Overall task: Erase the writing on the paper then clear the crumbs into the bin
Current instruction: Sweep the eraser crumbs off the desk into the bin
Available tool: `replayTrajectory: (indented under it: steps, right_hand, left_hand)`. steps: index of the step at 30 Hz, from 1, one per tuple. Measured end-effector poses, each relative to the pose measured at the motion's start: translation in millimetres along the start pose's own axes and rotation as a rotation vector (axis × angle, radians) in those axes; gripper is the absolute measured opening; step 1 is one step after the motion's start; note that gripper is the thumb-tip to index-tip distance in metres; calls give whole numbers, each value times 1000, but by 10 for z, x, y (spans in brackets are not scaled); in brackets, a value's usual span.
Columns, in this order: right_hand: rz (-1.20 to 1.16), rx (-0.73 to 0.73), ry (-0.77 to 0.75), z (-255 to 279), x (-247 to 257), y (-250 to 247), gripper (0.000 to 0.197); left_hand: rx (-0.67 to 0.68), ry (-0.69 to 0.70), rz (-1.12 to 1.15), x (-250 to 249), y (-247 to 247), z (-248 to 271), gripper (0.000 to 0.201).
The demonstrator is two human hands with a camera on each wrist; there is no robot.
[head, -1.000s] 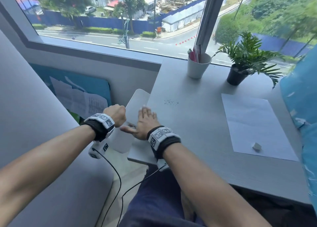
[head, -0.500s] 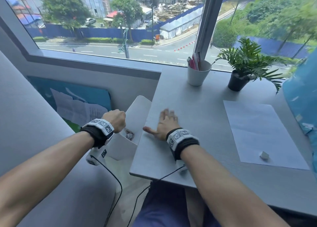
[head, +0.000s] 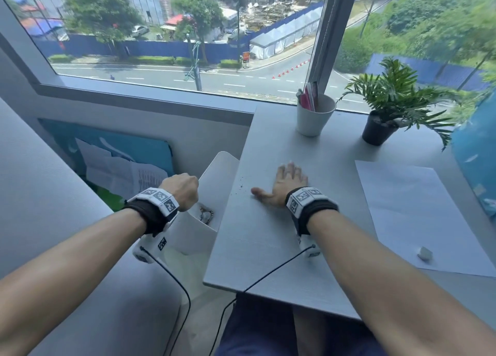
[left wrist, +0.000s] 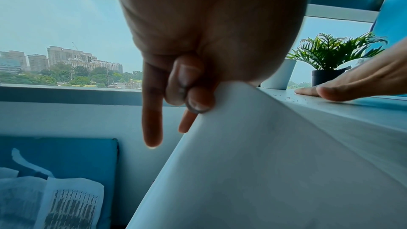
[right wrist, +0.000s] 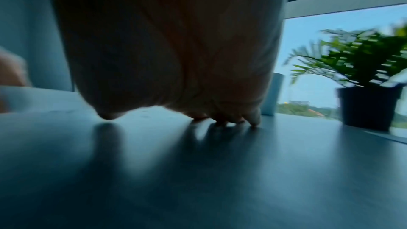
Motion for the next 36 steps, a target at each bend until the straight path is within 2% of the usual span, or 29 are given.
replayTrajectory:
  steps: [3, 7, 9, 11, 13, 16, 18, 19, 21, 23, 26, 28, 30, 32, 34, 36]
  right_hand:
    - [11, 53, -135, 184, 556, 171, 134]
    - [12, 97, -453, 360, 1061, 216, 113]
    - [-21, 48, -489, 337, 993, 142, 103]
    - [-55, -25, -432, 260, 744, 32, 99]
    - [-38, -74, -325, 152, 378, -74, 100]
    - [-11, -69, -67, 87, -93, -98, 110]
    - [-17, -3, 37, 156, -75, 15, 123]
    - [-19, 29, 24, 230, 54, 93, 131]
    - [-17, 62, -99, 426, 450, 260, 141]
    - [-6, 95, -269, 618, 844, 374, 140]
    - [41, 61, -556, 713, 1135, 330, 121]
    - [0, -34, -645, 636, 1089, 239, 109]
    - [-47, -109, -538, 482, 866, 141, 105]
    - [-41, -139, -339, 286, 533, 60, 108]
    - [-14, -121, -147, 112, 213, -12, 112]
    - [2, -90, -37, 14, 92, -22, 118]
  left_hand:
    - [1, 0, 1, -10, 7, -40, 17]
    - [18, 4, -37, -21, -30, -56, 20]
    - [20, 17, -40, -15, -49, -48, 19]
    - [12, 26, -34, -3, -49, -33, 15]
    - [0, 24, -19, 13, -41, -31, 19]
    - [0, 22, -17, 19, -39, -15, 18]
    - [8, 23, -16, 18, -31, 3, 18]
    - [9, 24, -14, 19, -24, 9, 18]
    - [9, 23, -9, 19, -22, 14, 18]
    - [14, 20, -7, 14, -19, 22, 16]
    - [17, 14, -21, -15, -31, 38, 16]
    - [26, 2, -26, -14, -29, 47, 19]
    - [25, 1, -23, 9, -15, 62, 19]
    - [21, 6, -14, 27, -1, 80, 18]
    - [12, 11, -14, 37, 0, 93, 17]
    - [11, 11, -12, 49, 2, 104, 17]
Point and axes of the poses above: each hand's wrist, its own z-axis away from the middle knuckle, its own y-axis out of the palm, x = y × z, the point moved 1 cm from there along -z, towards the middle knuckle, and after that the axes turned 2 degrees about -x, right-handed, at the moved point
